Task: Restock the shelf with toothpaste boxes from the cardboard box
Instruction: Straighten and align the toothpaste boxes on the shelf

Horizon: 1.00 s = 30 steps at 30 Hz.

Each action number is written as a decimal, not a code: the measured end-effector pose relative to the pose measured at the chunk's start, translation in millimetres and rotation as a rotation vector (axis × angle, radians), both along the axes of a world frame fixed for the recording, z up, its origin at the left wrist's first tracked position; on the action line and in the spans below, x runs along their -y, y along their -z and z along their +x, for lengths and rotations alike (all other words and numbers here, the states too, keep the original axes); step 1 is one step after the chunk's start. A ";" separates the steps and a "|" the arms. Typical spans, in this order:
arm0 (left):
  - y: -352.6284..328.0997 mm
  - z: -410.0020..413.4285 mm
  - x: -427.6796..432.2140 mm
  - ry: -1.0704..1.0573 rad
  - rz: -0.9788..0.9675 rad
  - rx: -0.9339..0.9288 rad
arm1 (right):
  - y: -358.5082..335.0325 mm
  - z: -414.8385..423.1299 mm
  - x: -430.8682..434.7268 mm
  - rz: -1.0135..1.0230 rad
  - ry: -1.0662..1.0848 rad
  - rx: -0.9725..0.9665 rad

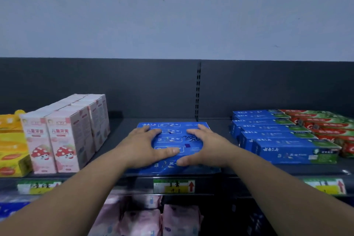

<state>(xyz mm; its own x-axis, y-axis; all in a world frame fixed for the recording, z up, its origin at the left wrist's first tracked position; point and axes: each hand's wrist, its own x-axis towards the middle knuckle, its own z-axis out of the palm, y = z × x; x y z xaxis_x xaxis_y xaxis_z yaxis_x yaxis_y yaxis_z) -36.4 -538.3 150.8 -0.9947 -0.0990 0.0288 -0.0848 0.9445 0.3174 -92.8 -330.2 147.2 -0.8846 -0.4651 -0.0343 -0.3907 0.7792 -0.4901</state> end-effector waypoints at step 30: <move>-2.1 26.7 -137.2 0.473 0.263 -0.357 | 1.9 53.0 -192.1 -0.122 0.493 -0.351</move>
<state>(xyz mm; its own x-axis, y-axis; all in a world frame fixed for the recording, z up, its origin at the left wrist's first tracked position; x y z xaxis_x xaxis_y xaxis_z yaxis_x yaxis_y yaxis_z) -9.7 -401.0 152.9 -0.8663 0.2986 0.4005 0.4749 0.7410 0.4748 -39.8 -138.1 145.3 -0.9452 0.0188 0.3258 -0.1533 0.8558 -0.4941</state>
